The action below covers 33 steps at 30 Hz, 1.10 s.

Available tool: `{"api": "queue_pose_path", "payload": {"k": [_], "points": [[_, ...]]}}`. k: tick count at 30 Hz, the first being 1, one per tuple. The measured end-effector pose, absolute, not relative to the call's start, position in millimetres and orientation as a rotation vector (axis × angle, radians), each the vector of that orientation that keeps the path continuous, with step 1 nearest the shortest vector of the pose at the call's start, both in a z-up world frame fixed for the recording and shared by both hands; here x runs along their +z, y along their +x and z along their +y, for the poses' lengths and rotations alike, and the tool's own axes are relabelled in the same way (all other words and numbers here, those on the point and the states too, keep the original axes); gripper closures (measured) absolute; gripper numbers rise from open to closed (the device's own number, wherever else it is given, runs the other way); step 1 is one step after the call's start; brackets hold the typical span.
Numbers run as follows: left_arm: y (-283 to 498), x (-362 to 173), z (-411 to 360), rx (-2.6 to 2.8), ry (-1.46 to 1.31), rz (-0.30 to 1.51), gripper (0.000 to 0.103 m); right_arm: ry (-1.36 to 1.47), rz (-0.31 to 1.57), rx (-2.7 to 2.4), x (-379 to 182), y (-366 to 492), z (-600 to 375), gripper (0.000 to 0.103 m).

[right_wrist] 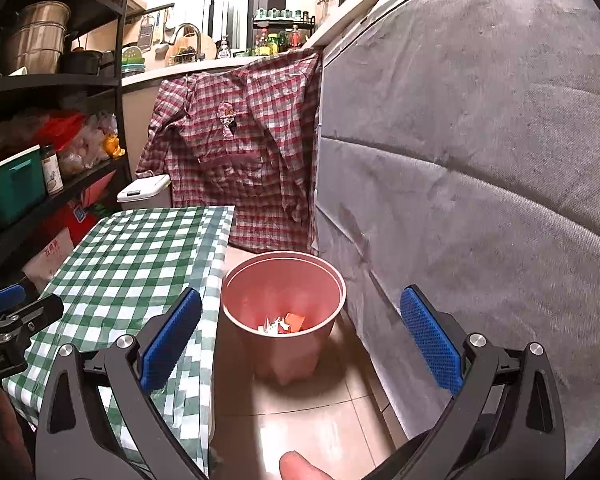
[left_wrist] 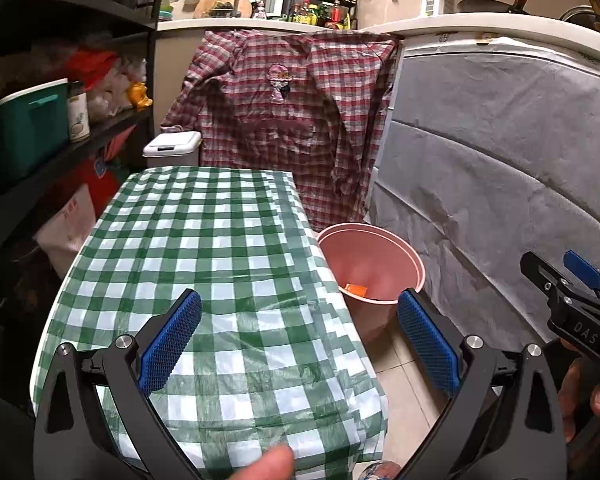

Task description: Collect trash

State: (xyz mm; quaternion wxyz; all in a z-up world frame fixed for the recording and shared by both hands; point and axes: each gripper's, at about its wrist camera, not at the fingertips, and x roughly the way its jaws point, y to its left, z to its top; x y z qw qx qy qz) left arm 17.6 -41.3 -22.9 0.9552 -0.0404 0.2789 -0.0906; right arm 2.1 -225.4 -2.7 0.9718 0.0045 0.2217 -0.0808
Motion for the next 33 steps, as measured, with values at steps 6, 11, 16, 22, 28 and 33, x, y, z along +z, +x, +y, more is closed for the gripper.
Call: {"api": "queue_pose_path", "payload": {"k": [6, 11, 16, 22, 28, 33], "points": [[19.9, -26.5, -44.0, -0.167, -0.073, 0.582, 0.008, -0.028, 0.467, -0.177, -7.7, 6.8, -218.5, 0.005], [19.9, -27.7, -44.1, -0.163, -0.064, 0.582, 0.008, -0.031, 0.466, -0.180, -8.0, 9.2, -219.7, 0.005], [19.8, -27.8, -43.1, -0.162, -0.065, 0.582, 0.008, -0.023, 0.465, -0.183, -7.6, 10.6, -220.2, 0.005], [19.2, -28.3, -41.4, -0.162, -0.068, 0.579, 0.008, -0.022, 0.463, -0.181, -7.2, 11.1, -221.3, 0.005], [18.5, -28.0, -42.4, -0.162, -0.068, 0.578, 0.008, -0.020, 0.460, -0.182, -6.3, 10.2, -221.2, 0.005], [18.6, -28.5, -42.3, -0.162, -0.067, 0.580, 0.008, -0.019, 0.460, -0.183, -6.0, 9.2, -221.3, 0.005]]}}
